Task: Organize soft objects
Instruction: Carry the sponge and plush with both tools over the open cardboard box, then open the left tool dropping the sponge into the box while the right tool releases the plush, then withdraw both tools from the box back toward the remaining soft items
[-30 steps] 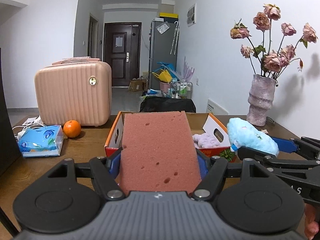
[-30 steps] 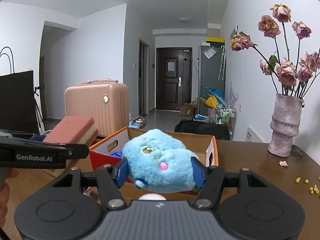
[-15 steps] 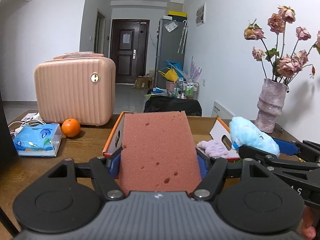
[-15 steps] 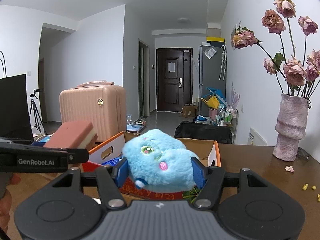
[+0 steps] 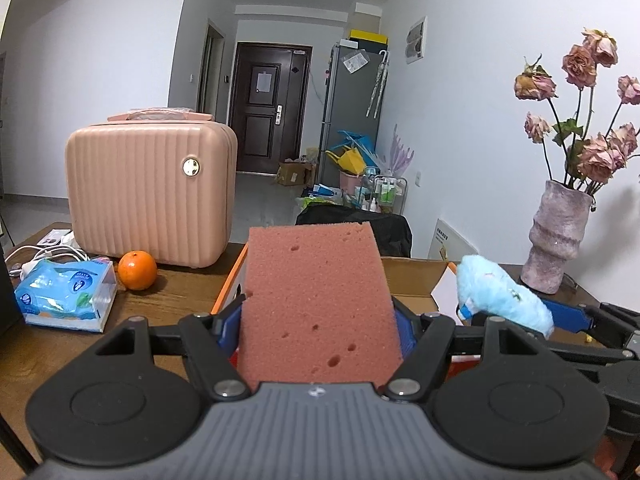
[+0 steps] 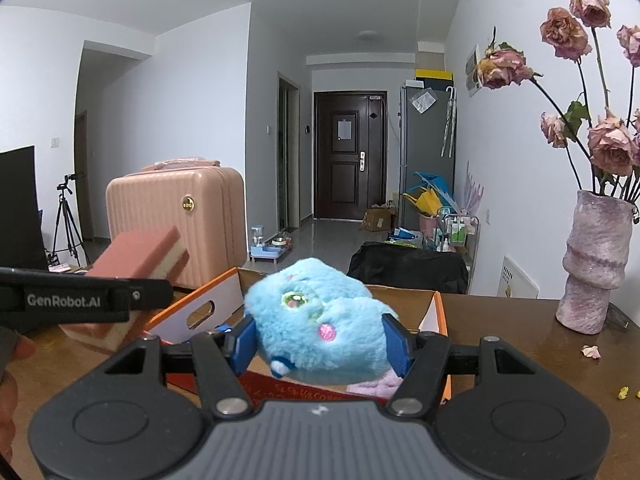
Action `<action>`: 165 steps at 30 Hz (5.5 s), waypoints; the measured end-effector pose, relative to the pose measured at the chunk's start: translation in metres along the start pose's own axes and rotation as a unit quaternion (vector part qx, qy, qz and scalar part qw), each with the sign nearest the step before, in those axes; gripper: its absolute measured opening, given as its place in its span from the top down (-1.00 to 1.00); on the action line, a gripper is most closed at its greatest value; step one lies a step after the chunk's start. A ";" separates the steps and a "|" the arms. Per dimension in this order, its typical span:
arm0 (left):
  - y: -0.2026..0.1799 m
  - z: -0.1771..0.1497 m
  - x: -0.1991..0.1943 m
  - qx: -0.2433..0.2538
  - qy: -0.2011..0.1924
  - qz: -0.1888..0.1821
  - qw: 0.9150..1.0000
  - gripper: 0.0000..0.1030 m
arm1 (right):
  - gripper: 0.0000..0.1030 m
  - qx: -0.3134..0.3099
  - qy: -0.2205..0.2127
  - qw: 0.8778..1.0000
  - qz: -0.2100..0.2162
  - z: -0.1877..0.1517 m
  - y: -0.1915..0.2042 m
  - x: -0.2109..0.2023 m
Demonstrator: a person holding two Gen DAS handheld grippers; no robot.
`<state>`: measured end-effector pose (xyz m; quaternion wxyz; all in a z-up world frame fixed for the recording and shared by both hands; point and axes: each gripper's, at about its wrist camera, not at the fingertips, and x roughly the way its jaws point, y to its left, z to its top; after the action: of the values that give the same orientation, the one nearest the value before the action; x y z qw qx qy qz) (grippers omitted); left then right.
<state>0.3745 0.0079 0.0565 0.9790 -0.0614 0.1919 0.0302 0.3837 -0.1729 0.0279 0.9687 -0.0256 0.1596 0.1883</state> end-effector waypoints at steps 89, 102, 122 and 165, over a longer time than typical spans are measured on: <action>0.014 0.024 0.121 0.002 0.034 0.067 0.997 -1.00 | -1.00 0.032 0.058 0.996 -0.053 0.010 -0.040 0.111; 0.020 0.023 0.093 0.004 0.011 0.075 0.997 -1.00 | -1.00 0.025 0.046 0.997 -0.054 0.017 -0.032 0.082; 0.014 0.004 0.037 0.032 -0.015 0.068 0.997 -1.00 | -1.00 0.046 0.028 0.996 -0.065 0.006 -0.023 0.030; 0.024 -0.082 -0.070 0.058 -0.006 0.042 0.997 -1.00 | -1.00 0.048 -0.006 0.997 -0.052 -0.072 0.016 -0.090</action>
<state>0.2773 0.0183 0.0052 0.9800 0.0033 0.1898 0.0604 0.2774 -0.1979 -0.0116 0.9781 0.0141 0.1616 0.1303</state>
